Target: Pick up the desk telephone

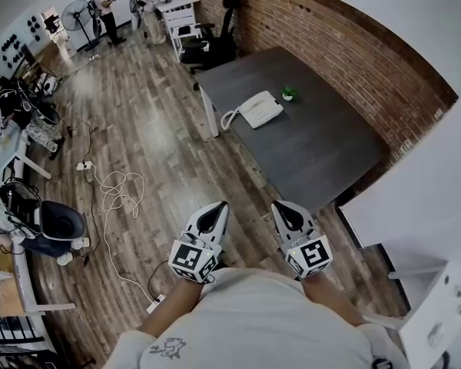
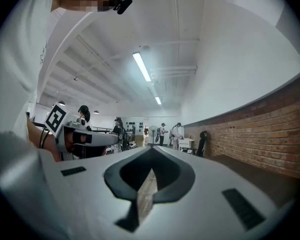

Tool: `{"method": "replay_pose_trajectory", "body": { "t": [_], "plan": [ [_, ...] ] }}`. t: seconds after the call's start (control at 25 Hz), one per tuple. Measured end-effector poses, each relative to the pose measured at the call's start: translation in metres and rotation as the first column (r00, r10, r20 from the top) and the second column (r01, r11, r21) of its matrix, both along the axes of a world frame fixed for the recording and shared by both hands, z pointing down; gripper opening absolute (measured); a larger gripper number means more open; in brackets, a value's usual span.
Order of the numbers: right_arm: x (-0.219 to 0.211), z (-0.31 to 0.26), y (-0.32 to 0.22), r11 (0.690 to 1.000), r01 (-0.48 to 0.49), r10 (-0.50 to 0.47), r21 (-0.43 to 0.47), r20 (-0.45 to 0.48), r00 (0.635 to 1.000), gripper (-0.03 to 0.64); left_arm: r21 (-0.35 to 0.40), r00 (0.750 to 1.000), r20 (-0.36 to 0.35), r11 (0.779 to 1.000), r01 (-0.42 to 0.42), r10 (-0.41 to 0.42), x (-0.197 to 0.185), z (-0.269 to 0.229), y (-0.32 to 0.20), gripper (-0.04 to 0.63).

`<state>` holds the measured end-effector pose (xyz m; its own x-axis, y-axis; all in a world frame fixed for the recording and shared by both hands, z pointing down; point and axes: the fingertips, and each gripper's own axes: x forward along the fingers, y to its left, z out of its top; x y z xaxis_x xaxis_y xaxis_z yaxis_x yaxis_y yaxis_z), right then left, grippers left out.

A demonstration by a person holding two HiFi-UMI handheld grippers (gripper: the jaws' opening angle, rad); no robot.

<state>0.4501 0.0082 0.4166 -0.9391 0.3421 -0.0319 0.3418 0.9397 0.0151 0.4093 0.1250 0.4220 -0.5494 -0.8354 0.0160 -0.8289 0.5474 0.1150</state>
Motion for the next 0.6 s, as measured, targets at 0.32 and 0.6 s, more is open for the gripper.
{"method": "replay_pose_trajectory", "body": {
  "t": [0.32, 0.6],
  "plan": [
    [-0.022, -0.003, 0.005, 1.0, -0.008, 0.008, -0.015, 0.017, 1.0, 0.007, 0.004, 0.998, 0.003, 0.998, 0.055, -0.055, -0.03, 0.001, 0.014, 0.047],
    [-0.052, 0.013, 0.018, 0.999, 0.009, -0.01, -0.032, -0.041, 0.999, 0.21, -0.014, 0.996, -0.036, 0.997, 0.081, -0.082, -0.06, 0.015, 0.023, 0.293]
  ]
}}
